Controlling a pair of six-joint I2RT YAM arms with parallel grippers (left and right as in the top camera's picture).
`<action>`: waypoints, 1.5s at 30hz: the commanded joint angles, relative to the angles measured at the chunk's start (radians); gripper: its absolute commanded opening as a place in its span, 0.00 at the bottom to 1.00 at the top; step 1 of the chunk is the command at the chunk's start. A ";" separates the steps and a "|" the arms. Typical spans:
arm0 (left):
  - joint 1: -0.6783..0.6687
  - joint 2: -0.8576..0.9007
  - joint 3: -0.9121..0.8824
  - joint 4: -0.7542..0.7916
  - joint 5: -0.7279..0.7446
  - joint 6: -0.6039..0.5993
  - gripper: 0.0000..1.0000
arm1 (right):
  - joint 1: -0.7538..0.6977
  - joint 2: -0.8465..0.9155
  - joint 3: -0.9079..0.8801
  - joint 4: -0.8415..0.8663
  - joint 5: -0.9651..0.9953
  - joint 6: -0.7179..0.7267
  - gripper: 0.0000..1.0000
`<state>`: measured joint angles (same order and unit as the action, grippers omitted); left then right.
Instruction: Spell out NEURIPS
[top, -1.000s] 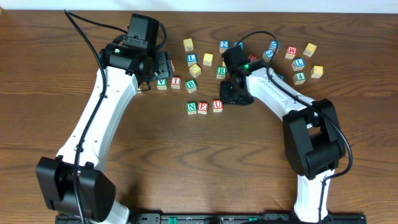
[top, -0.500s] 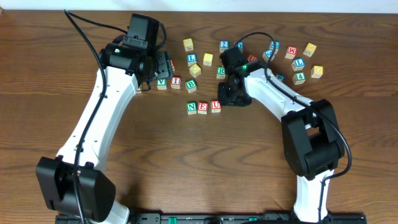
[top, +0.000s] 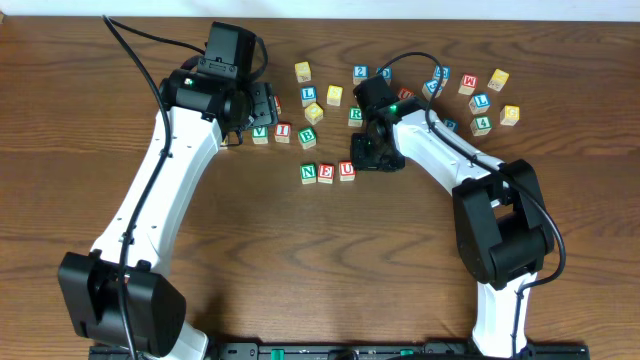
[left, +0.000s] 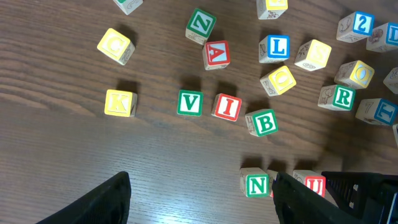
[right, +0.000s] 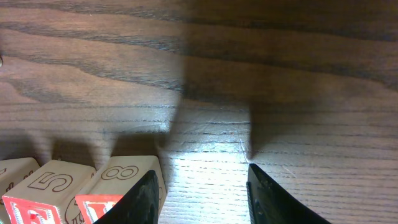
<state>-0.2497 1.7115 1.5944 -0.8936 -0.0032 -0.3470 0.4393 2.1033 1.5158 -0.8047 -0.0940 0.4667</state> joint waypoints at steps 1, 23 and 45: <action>0.005 0.014 -0.009 -0.003 -0.008 -0.009 0.72 | 0.007 0.010 -0.001 -0.003 -0.008 0.000 0.41; 0.004 0.016 -0.013 -0.003 -0.009 -0.009 0.72 | 0.035 0.010 0.000 0.009 -0.010 -0.038 0.39; 0.005 0.016 -0.022 0.016 -0.009 -0.009 0.98 | -0.076 -0.029 0.304 -0.214 -0.010 -0.065 0.52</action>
<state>-0.2493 1.7123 1.5875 -0.8814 -0.0032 -0.3542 0.4141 2.1029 1.6909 -0.9741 -0.1108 0.4320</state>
